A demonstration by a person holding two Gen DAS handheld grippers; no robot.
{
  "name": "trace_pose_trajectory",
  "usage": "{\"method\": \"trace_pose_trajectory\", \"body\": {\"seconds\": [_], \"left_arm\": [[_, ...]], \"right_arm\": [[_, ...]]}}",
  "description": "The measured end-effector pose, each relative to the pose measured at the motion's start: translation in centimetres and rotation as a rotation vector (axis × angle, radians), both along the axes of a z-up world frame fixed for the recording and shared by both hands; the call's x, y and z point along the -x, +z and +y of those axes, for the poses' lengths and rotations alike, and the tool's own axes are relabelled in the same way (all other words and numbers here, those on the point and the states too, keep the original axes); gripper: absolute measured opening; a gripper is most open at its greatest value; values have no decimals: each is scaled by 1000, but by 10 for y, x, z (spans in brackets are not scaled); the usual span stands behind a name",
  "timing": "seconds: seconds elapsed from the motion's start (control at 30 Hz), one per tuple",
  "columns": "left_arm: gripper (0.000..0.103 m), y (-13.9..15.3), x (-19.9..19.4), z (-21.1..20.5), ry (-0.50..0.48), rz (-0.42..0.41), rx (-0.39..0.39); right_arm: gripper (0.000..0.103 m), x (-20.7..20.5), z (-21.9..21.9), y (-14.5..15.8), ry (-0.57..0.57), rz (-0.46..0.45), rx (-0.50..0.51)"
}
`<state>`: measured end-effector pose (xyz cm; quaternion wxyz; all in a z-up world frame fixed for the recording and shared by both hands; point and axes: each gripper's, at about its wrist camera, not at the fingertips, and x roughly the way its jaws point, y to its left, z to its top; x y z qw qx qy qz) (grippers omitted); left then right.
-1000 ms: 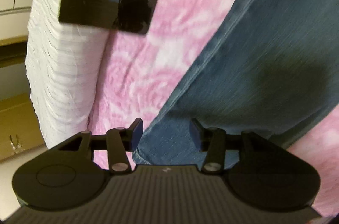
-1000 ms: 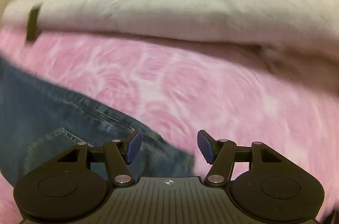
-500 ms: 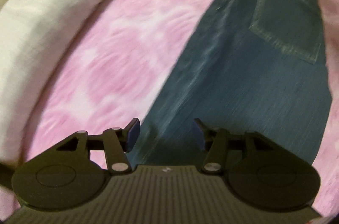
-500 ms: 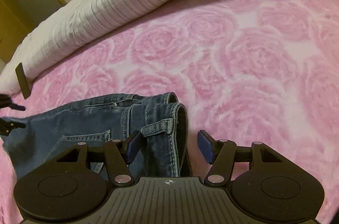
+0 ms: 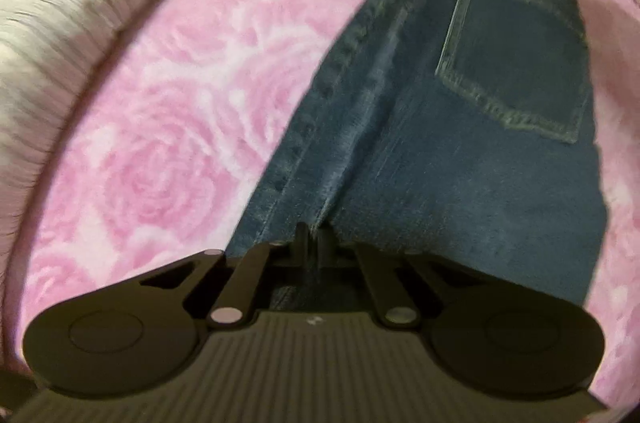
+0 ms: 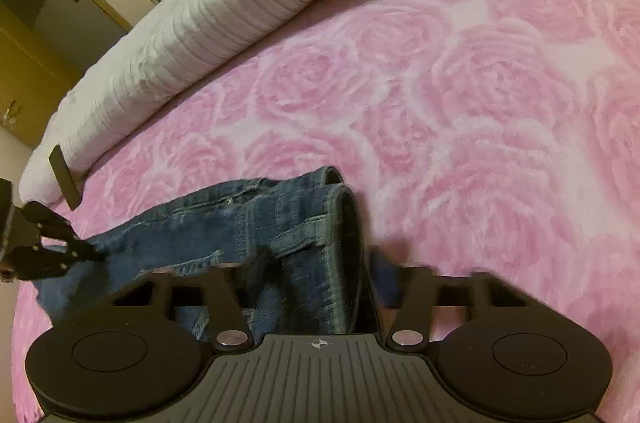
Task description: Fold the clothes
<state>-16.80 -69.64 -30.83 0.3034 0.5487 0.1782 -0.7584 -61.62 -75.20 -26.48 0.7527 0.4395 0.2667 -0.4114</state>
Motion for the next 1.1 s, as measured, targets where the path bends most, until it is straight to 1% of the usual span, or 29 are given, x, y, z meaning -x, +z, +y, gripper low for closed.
{"method": "trace_pose_trajectory", "body": {"seconds": [0.03, 0.07, 0.1, 0.17, 0.23, 0.27, 0.33, 0.37, 0.4, 0.43, 0.47, 0.5, 0.57, 0.63, 0.7, 0.77, 0.8, 0.87, 0.9, 0.93, 1.1], "left_arm": [[2, 8, -4, 3, 2, -4, 15], [2, 15, -8, 7, 4, -8, 30], [2, 22, -12, 9, 9, -11, 38], [2, 25, -21, 5, 42, -9, 15], [3, 16, -20, -5, 67, -15, 3], [3, 8, -15, -10, 68, -32, 1], [8, -12, -3, -19, 69, -83, -10], [10, -19, 1, -22, 68, -101, -14], [12, -26, 4, -24, 67, -118, -17], [12, -31, 7, -25, 68, -131, -17], [12, -29, 6, -24, 75, -129, -8], [14, -27, 5, -23, 87, -125, 1], [18, -15, -6, -18, 145, -105, 20], [32, 0, -20, -5, 195, -105, 34], [38, 17, -37, 11, 240, -117, 45], [37, 34, -55, 27, 286, -129, 56], [36, 43, -63, 35, 310, -136, 63], [36, 58, -83, 59, 379, -166, 79], [36, 66, -93, 70, 417, -183, 86], [36, 72, -103, 82, 444, -205, 93], [36, 71, -137, 148, 412, -366, 123]], "right_arm": [[32, -3, 4, 9, 11, 6, 26], [25, -5, 7, 18, 22, -6, 45], [25, -7, 7, 27, 30, -20, 69], [26, -12, 4, 40, 46, -37, 106], [26, -20, -8, 32, 47, -19, 79], [26, -22, -14, 23, 41, 0, 55], [26, -25, -27, 1, 25, 43, 1], [26, -24, -30, -5, 20, 49, -14], [26, -22, -29, -6, 17, 50, -12], [30, -19, -27, -5, 15, 50, -8], [32, -19, -24, -1, 12, 64, 8], [32, -18, -19, 6, 17, 80, 28], [32, -17, -8, 20, 19, 123, 71], [32, -17, 6, 34, 23, 165, 117], [33, -21, 21, 48, 39, 200, 162], [34, -31, 37, 59, 74, 229, 208], [38, -37, 47, 64, 98, 238, 229], [79, -48, 64, 70, 127, 240, 258], [82, -55, 74, 71, 144, 227, 266], [83, -62, 83, 72, 169, 215, 264], [83, -112, 131, 75, 356, 178, 271]]}}
